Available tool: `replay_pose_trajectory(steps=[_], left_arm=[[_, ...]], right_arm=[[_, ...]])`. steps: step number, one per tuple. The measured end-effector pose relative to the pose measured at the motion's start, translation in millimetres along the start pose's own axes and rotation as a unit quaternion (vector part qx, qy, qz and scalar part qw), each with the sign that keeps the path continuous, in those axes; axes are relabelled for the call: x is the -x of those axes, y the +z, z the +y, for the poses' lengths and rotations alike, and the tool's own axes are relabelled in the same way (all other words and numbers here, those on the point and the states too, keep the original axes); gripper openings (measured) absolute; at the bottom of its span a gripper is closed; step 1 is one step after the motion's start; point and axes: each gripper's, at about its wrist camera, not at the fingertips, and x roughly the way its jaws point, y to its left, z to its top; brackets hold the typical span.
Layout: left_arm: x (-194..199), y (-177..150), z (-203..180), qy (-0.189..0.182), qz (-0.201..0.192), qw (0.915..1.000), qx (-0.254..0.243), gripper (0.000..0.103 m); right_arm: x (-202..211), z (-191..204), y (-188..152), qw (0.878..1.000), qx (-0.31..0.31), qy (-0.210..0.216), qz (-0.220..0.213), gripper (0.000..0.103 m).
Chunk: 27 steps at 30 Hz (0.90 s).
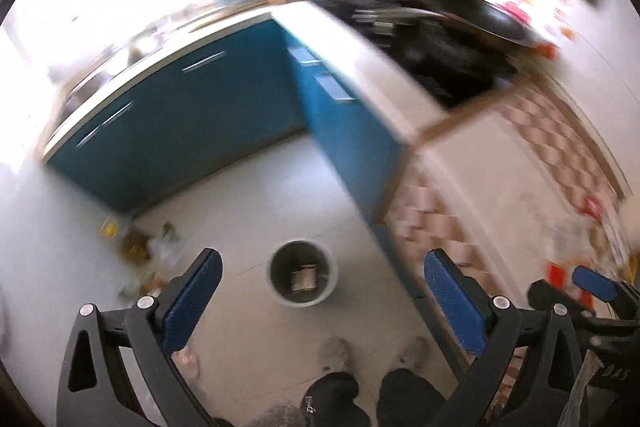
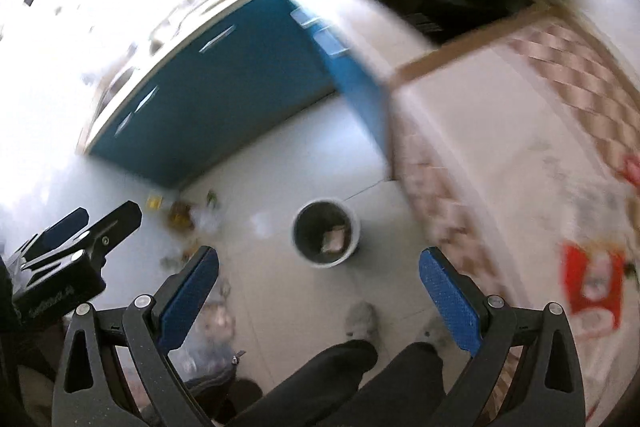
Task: Collect trash
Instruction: 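Move both tools back over the counter, then grasp the green sachet with the right tool while the left tool grasps the white sachet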
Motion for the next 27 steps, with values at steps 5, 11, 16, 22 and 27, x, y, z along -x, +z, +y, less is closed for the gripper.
replay_pose_trajectory(steps=[5,11,16,22,27], left_arm=[[-9,8,-142,-0.069,0.013,0.9917,-0.108,0.103],[-33,0,-318,-0.159,0.068,0.9610,-0.216,0.103],[-75,-21,-446,-0.217,0.144,0.9230,-0.283,0.097],[-125,-60,-545,-0.216,0.213,0.8904,-0.340,0.087],[-149,-85,-578,-0.195,0.230,0.8795,-0.368,0.068]], right_arm=[[70,-137,-32,0.988,-0.134,-0.068,-0.040,0.102],[137,-321,-108,0.932,-0.320,-0.161,-0.055,0.102],[172,-448,-168,0.881,-0.418,-0.215,-0.055,0.102],[178,-533,-211,0.848,-0.475,-0.228,-0.052,0.102],[170,-570,-222,0.837,-0.496,-0.225,-0.053,0.102]])
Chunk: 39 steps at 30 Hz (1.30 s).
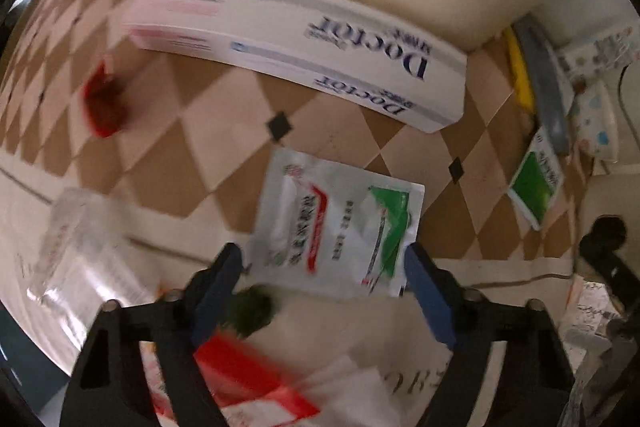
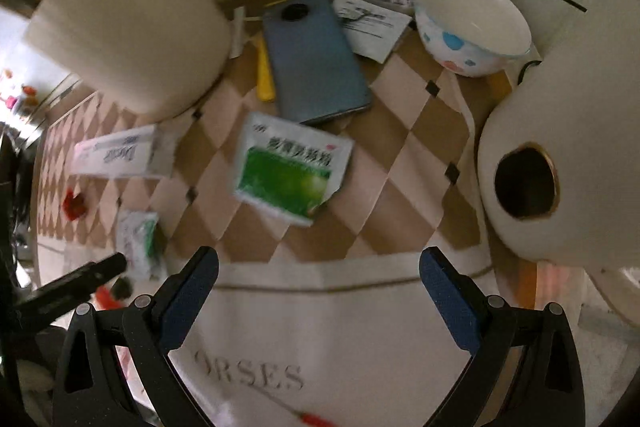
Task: Collect trash
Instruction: 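Grasp the green sachet with the right tool while the left tool grasps the white sachet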
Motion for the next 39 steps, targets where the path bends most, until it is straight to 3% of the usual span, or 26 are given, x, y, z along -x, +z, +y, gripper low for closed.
replay_pose_trajectory(steps=[4,5,9,12,15,17,18,21,29,34,36,37,39], left_arm=[[0,-2,-16,0.036,-0.013,0.9992,-0.012,0.060],[1,-3,-18,0.046,-0.017,0.9987,-0.011,0.054],[9,-8,-22,0.091,-0.037,0.9951,-0.006,0.002],[15,-11,-17,0.084,-0.039,0.9956,0.006,0.001],[28,-17,-17,0.086,-0.054,0.9948,0.010,0.000],[40,-20,-19,0.083,-0.066,0.9943,0.012,0.000],[48,-23,-19,0.080,-0.074,0.9939,0.015,0.000],[73,-33,-15,0.076,-0.096,0.9922,0.022,0.000],[139,-56,-3,0.078,-0.158,0.9833,0.044,0.000],[162,-71,28,0.067,-0.174,0.9792,0.080,0.000],[154,-64,53,0.037,-0.164,0.9815,0.092,0.000],[147,-63,60,0.002,-0.153,0.9830,0.100,0.001],[124,-57,70,-0.035,-0.135,0.9842,0.108,0.002]], right_arm=[[-21,-2,18,1.000,-0.008,0.003,0.000,0.102],[-26,1,21,1.000,-0.011,0.005,0.000,0.102],[-49,5,36,1.000,-0.027,0.005,-0.001,0.102],[-65,10,41,0.999,-0.040,0.003,0.000,0.101],[-72,19,41,0.999,-0.038,-0.014,-0.010,0.082],[-70,29,39,0.999,-0.021,-0.026,-0.028,0.055],[-67,33,38,0.999,-0.013,-0.023,-0.034,0.035],[-61,41,32,0.999,-0.004,-0.005,-0.043,0.002],[-25,58,3,0.996,0.018,0.054,-0.063,0.001],[13,66,-6,0.993,0.041,0.086,-0.076,0.000],[27,69,-10,0.991,0.050,0.094,-0.081,0.000],[32,72,-9,0.990,0.054,0.097,-0.084,0.000],[40,76,-13,0.990,0.063,0.094,-0.088,0.000]])
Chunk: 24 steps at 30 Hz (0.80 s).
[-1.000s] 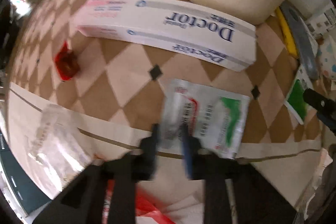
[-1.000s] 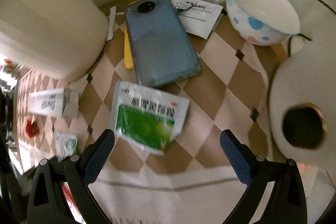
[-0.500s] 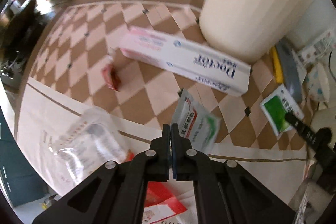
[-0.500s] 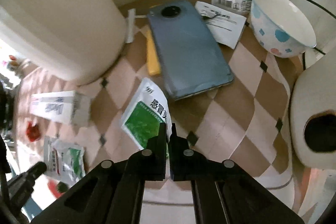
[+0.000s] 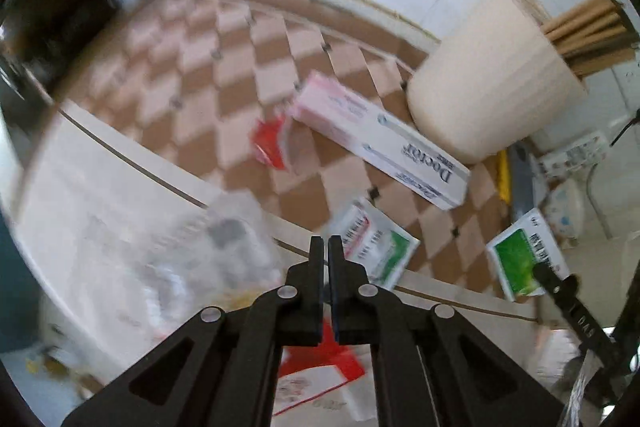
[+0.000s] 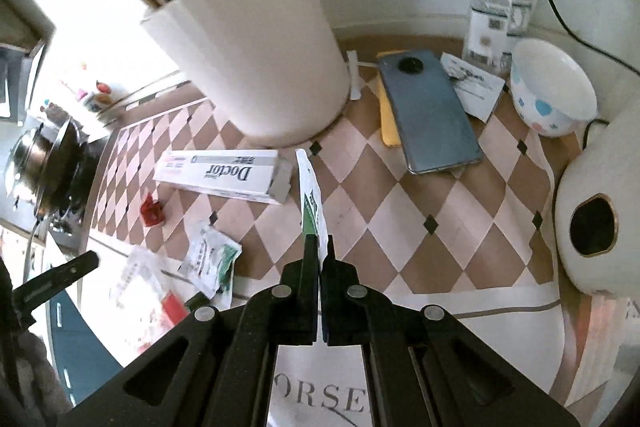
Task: Collect trash
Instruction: 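Grasp the green sachet with the right tool while the left tool grasps the white sachet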
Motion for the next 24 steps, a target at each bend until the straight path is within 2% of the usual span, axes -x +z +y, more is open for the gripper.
replay_pose_trajectory(steps=[5,7,8,9,11,14,17,18,21,24], left_arm=[[-61,-4,4,-0.022,0.066,0.9975,-0.006,0.004],[-78,-4,2,-0.029,0.086,0.9958,-0.015,0.027],[-82,-5,1,-0.032,0.090,0.9953,-0.016,0.046],[-80,-6,0,-0.051,0.076,0.9956,-0.017,0.063],[-81,-11,-8,-0.057,0.072,0.9954,-0.027,0.070],[-80,-14,-18,-0.033,0.070,0.9962,-0.039,0.070],[-63,-13,-48,-0.016,0.038,0.9952,-0.088,0.070],[-61,-13,-60,-0.009,0.036,0.9933,-0.109,0.070],[-71,-18,-99,0.041,0.038,0.9814,-0.184,0.070],[-93,-27,-115,0.061,0.065,0.9729,-0.213,0.070]], right_arm=[[-7,-8,-10,1.000,-0.021,-0.007,0.016,0.000],[-13,-12,-15,0.999,-0.016,-0.017,0.025,0.000],[-16,-14,-16,0.999,-0.015,-0.019,0.027,0.000],[-17,-17,-18,0.999,-0.016,-0.020,0.030,0.000],[-18,-23,-20,0.999,-0.022,-0.020,0.030,0.000],[-18,-31,-22,0.999,-0.032,-0.021,0.031,0.000],[-18,-41,-22,0.998,-0.044,-0.022,0.033,0.000],[-18,-45,-22,0.998,-0.048,-0.023,0.033,0.000],[-20,-53,-21,0.998,-0.056,-0.027,0.032,0.000],[-26,-58,-21,0.997,-0.064,-0.030,0.033,0.000]])
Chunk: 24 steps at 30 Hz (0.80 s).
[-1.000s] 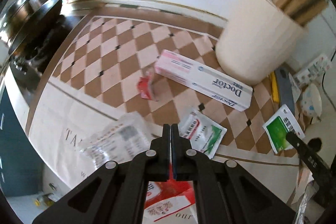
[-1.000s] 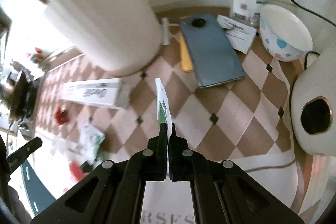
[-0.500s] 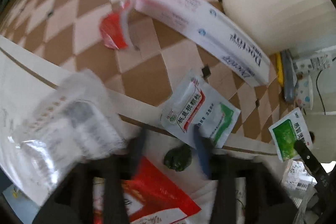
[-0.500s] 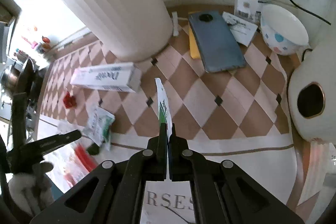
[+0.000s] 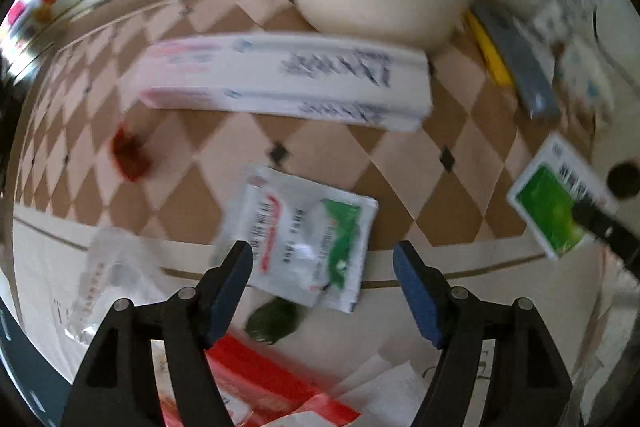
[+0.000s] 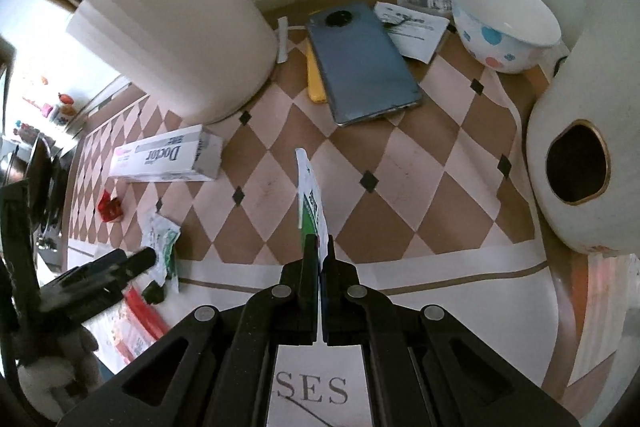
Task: Collect trash
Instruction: 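Grasp the green sachet with the right tool while the left tool grasps the white sachet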
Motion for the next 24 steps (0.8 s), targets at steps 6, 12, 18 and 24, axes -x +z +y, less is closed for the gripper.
replay_pose_trajectory(steps=[6,12,18,24], left_arm=[[-15,-6,-4,0.026,-0.007,0.9996,0.009,0.018],[4,-6,8,0.045,-0.034,0.9981,0.023,0.010],[56,-20,24,0.064,-0.090,0.9928,0.046,0.006],[120,-28,59,0.067,-0.145,0.9842,0.076,0.006]], right_arm=[[-9,-2,1,1.000,0.000,-0.010,0.003,0.000],[-9,-2,0,1.000,0.003,-0.009,0.004,0.000],[-2,11,-3,1.000,0.021,0.002,0.003,0.000],[16,41,-6,0.998,0.053,0.025,-0.005,0.000]])
